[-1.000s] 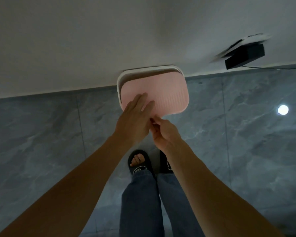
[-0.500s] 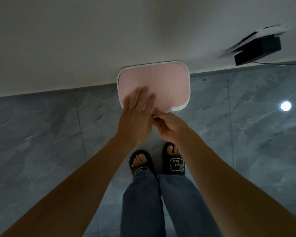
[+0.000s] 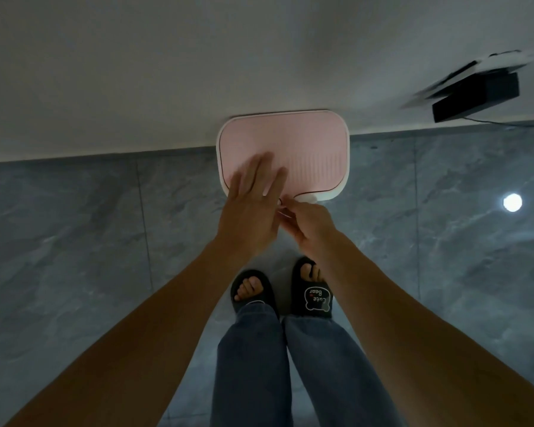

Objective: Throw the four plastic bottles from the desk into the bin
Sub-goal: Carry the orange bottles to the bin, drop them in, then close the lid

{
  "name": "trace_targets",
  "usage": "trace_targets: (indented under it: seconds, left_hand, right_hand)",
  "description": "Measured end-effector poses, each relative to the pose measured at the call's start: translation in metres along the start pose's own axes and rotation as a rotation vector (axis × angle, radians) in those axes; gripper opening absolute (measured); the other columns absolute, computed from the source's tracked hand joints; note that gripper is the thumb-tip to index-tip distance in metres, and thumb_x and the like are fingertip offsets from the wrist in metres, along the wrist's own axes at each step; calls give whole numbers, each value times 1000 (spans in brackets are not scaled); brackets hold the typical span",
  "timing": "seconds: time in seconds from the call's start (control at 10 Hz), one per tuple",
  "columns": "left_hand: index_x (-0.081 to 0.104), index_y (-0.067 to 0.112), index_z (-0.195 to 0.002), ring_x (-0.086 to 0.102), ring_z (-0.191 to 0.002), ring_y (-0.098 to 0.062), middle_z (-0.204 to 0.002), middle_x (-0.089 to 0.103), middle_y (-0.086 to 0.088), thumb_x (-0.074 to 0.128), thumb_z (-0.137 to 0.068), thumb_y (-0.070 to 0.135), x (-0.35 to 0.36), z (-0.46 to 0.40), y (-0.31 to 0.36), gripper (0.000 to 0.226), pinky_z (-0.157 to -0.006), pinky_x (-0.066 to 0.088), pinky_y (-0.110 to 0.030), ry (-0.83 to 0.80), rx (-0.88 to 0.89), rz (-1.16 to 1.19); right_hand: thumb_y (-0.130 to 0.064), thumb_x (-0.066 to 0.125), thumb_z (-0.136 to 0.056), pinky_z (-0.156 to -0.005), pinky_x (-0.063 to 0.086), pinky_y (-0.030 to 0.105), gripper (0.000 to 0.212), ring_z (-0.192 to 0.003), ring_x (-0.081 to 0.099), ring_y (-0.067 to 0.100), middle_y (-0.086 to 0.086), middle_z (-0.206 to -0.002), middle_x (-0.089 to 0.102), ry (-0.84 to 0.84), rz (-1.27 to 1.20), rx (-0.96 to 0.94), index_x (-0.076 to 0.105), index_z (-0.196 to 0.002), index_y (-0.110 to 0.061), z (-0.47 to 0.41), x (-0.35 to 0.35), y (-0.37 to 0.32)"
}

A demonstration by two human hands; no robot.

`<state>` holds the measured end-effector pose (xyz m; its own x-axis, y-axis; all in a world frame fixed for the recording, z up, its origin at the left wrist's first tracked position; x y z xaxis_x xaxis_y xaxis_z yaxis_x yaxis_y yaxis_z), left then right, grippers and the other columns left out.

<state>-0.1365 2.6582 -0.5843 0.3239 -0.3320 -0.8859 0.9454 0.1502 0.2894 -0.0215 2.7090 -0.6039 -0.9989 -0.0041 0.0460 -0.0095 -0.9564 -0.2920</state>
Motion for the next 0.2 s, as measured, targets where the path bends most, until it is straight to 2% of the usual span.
trace_targets:
  seconds: [0.1, 0.2]
  left_hand:
    - [27, 13, -156, 3, -154, -35, -166, 8, -16, 64, -88, 23, -7, 1, 0, 78, -120, 24, -55, -10, -8, 28]
    - [45, 13, -144, 27, -148, -31, -160, 29, -13, 62, -89, 18, -21, 18, 9, 58, -107, 44, -46, -60, -53, 134]
  right_hand:
    - [-27, 67, -93, -94, 59, 37, 13, -97, 72, 20, 10, -105, 76, 54, 303, -128, 70, -93, -15, 5, -3, -1]
    - [-27, 52, -100, -95, 54, 43, 24, -101, 68, 23, 10, -112, 72, 14, 694, -260, 71, -108, -14, 28, -17, 6]
Point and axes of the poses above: each hand's wrist, its own z-axis away from the middle knuckle, its own x-axis out of the palm, y = z × x, the point moved 1 cm from there along -z, towards the middle knuckle
